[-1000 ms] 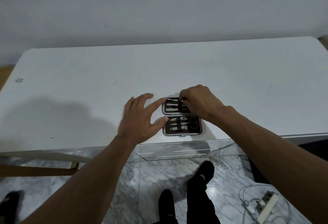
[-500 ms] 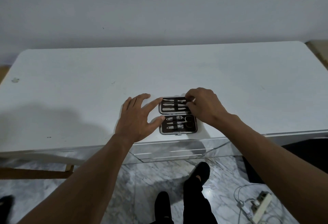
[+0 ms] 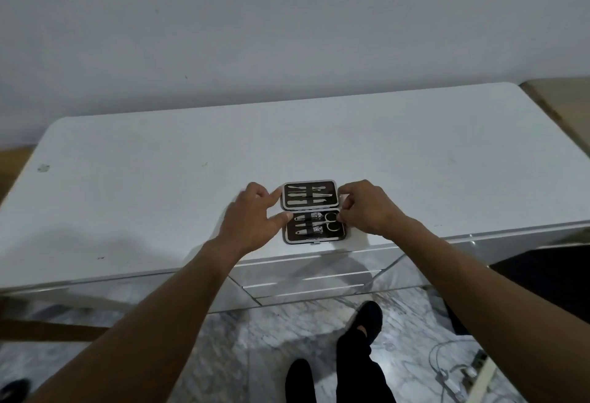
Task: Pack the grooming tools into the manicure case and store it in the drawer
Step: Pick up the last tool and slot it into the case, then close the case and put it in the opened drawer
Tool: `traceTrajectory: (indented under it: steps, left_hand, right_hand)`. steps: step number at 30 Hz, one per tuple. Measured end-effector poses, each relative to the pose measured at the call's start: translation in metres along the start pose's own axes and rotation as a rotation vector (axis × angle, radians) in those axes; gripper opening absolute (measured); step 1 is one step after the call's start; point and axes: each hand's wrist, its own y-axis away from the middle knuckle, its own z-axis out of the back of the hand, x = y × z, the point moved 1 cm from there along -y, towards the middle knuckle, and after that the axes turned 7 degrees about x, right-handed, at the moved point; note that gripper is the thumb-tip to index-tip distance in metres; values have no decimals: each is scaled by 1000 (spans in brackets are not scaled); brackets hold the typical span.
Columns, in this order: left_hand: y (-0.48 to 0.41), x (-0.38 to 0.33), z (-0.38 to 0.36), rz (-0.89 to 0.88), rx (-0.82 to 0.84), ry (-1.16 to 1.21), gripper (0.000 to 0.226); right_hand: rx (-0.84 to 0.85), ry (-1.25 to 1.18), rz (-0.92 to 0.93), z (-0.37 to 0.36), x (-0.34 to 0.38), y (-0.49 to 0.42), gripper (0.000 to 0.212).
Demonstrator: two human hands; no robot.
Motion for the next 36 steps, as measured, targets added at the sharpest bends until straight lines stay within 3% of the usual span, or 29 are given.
traceTrajectory:
  steps: [3, 10, 13, 17, 20, 23, 30, 36]
  left_hand:
    - [-1, -11, 12, 48, 129, 84, 53]
    - [-3, -18, 19, 144, 133, 280, 17]
    - [-4, -25, 19, 120, 146, 320, 38]
    - [-5, -22, 14, 179, 2, 454, 59]
    - [-8, -19, 11, 198, 4, 511, 43]
    - [-10, -16, 10, 243, -12, 611, 51]
    - [-8, -14, 4, 265, -65, 782, 53]
    - [-4, -16, 0, 244, -112, 767, 55]
  right_hand:
    - [-2, -115, -18, 1, -1, -3, 26]
    - [-38, -128, -19, -2, 5, -7, 15]
    - [-59, -125, -28, -4, 7, -11, 17]
    - [-72, -139, -47, -5, 6, -14, 21]
    - [-66, -165, -58, -5, 3, -17, 6]
    - [-74, -177, -47, -6, 3, -17, 5]
    - [-145, -270, 1, -6, 6, -6, 28]
    - [-210, -317, 38, -11, 5, 1, 41]
